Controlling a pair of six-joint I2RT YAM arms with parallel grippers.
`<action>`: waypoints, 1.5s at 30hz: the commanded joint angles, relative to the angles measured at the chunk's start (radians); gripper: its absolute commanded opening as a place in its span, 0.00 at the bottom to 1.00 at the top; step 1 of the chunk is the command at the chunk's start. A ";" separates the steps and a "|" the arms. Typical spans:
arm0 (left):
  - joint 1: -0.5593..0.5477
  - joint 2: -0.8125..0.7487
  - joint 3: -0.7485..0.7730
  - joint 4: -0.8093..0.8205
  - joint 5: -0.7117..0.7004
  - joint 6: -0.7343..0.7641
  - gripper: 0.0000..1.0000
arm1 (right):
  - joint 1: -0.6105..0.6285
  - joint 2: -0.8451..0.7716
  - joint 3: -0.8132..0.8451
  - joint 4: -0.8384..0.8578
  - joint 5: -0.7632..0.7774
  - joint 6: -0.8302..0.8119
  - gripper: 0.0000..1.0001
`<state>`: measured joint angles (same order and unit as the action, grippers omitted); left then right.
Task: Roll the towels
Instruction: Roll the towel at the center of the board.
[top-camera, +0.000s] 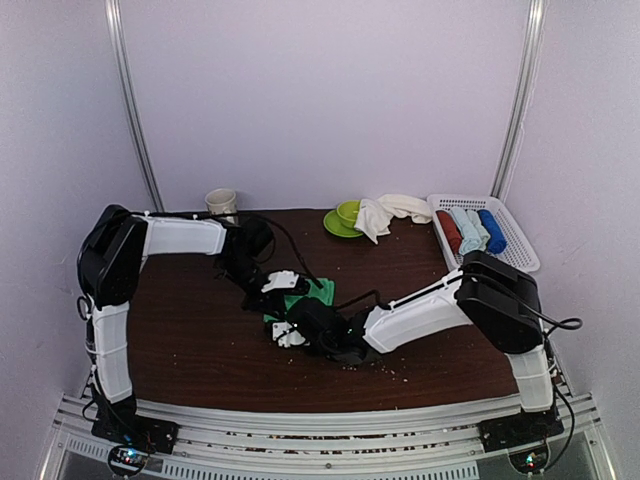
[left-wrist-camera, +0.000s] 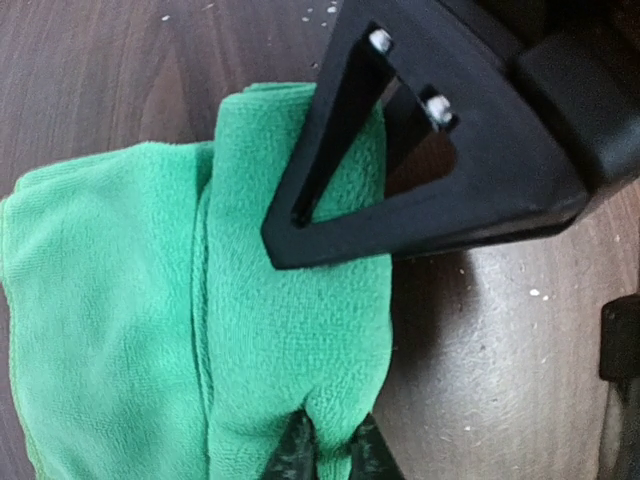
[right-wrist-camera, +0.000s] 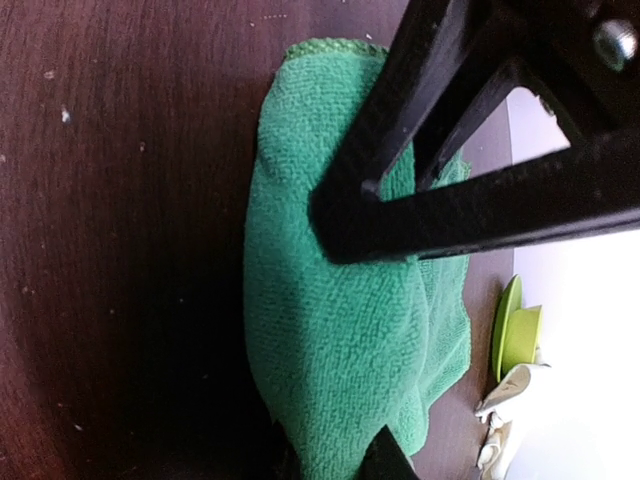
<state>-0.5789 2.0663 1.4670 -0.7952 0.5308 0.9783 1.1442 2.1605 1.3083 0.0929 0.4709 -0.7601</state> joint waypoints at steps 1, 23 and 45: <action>0.026 -0.085 -0.090 0.018 -0.063 -0.003 0.23 | -0.025 0.012 0.034 -0.161 -0.130 0.075 0.09; 0.096 -0.749 -0.891 0.911 -0.109 -0.029 0.58 | -0.104 0.026 0.203 -0.519 -0.581 0.272 0.06; -0.158 -0.617 -1.007 1.245 -0.448 0.075 0.55 | -0.244 0.268 0.611 -0.962 -1.098 0.398 0.09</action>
<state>-0.7067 1.4006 0.4625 0.2955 0.1902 1.0401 0.9077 2.3329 1.8988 -0.6704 -0.4728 -0.3988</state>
